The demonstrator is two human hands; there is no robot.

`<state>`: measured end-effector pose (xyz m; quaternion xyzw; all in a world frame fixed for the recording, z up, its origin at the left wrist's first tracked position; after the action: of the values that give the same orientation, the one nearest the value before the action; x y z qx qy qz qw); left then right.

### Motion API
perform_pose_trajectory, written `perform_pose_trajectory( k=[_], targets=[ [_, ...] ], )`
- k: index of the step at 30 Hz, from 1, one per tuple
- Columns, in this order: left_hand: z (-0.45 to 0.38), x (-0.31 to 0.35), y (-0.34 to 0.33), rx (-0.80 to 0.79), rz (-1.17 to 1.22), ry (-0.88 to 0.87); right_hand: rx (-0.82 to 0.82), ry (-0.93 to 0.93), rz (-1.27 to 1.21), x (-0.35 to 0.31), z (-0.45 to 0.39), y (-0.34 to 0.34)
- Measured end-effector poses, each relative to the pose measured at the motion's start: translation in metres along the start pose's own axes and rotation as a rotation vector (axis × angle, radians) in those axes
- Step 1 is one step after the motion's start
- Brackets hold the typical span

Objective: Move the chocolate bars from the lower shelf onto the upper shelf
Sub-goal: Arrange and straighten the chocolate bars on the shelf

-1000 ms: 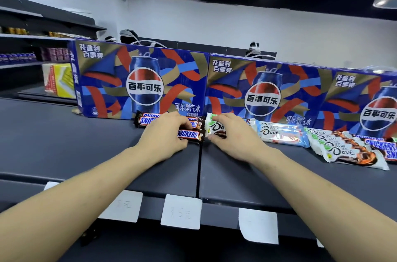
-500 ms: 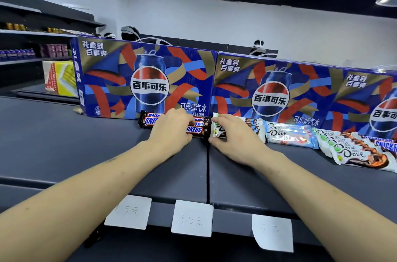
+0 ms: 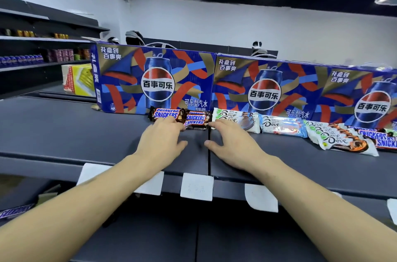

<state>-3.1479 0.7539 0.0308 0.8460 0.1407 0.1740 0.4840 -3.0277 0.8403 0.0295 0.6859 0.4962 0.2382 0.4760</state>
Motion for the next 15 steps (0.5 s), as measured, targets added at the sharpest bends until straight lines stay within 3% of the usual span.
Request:
perform_pose_trajectory(
  k=[15],
  targets=[
    [0.172, 0.028, 0.05, 0.014, 0.009, -0.04, 0.072, -0.005, -0.1, -0.109, 0.145, 0.013]
  ],
)
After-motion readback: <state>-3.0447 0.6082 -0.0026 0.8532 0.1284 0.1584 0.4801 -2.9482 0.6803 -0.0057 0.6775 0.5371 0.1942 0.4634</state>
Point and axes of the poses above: each hand's wrist, its own z-axis away from the middle knuckle, its own y-axis out of the back of the hand, x = y × z, the point moved 10 cm from there along -z, towards the middle knuckle, and after that the axes turned 7 degrees about y, right-handed, at the moved point
